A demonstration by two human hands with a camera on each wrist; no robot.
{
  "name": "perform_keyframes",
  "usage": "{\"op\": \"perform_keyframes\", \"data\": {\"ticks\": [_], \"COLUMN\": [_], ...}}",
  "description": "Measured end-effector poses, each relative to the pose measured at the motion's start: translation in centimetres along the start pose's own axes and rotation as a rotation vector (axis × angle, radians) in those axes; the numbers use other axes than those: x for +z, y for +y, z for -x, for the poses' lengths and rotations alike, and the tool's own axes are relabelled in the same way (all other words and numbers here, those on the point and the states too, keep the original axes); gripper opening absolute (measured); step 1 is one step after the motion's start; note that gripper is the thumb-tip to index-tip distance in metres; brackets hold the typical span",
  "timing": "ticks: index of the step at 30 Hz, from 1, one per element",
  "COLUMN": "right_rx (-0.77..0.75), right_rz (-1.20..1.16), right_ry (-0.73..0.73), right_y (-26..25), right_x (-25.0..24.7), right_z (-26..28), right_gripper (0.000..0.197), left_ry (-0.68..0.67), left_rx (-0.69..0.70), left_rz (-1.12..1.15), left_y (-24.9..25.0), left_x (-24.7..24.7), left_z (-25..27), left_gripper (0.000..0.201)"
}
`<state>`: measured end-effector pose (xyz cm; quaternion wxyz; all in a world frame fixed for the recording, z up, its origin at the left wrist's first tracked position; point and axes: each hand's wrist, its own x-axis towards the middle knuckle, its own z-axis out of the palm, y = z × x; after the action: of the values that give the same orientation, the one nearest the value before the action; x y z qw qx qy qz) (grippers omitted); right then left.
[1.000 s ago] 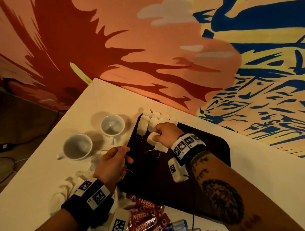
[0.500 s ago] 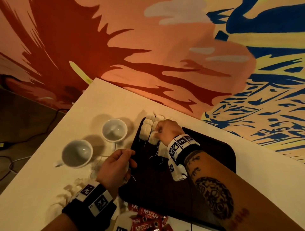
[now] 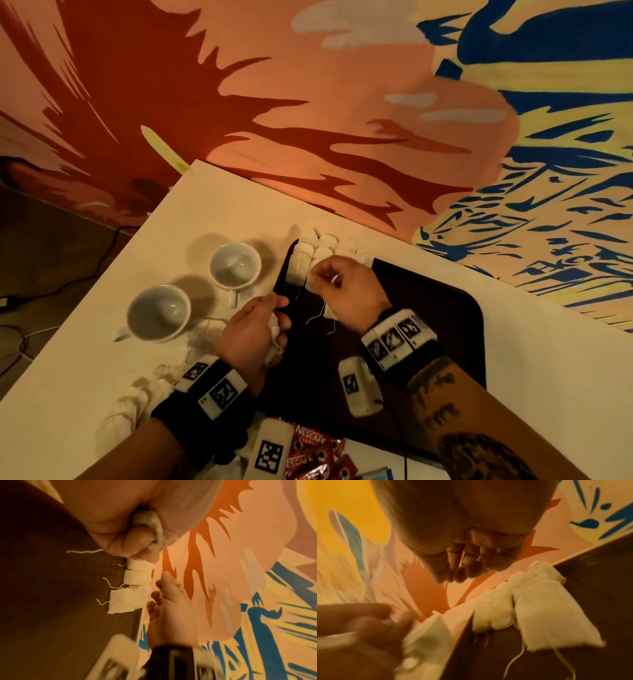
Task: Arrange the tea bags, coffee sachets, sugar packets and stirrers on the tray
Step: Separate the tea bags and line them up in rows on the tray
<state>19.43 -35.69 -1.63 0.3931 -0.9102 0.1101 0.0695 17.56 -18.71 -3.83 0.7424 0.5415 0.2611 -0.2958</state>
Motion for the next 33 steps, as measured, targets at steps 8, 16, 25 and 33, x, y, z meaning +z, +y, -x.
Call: {"op": "perform_keyframes", "data": {"ticks": [8, 16, 25, 33], "right_rx": [-0.016, 0.089, 0.178, 0.083], "right_rz": [-0.199, -0.501, -0.833, -0.754], "right_ry": [-0.145, 0.059, 0.176, 0.189], "right_y": [0.0, 1.5, 2.0, 2.5], "right_x": [2.4, 0.7, -0.5, -0.2], "right_z": [9.4, 12.6, 13.7, 14.4], "right_gripper": [0.032, 0.006, 0.007, 0.006], "left_ry": [0.002, -0.134, -0.407, -0.235], "left_rx": [-0.059, -0.074, -0.007, 0.168], "left_rz": [0.032, 0.151, 0.068, -0.128], "left_y": [-0.9, -2.5, -3.2, -4.0], "left_x": [2.9, 4.2, 4.5, 4.5], "left_z": [1.0, 3.4, 5.9, 6.4], "left_gripper": [0.027, 0.025, 0.039, 0.008]}}
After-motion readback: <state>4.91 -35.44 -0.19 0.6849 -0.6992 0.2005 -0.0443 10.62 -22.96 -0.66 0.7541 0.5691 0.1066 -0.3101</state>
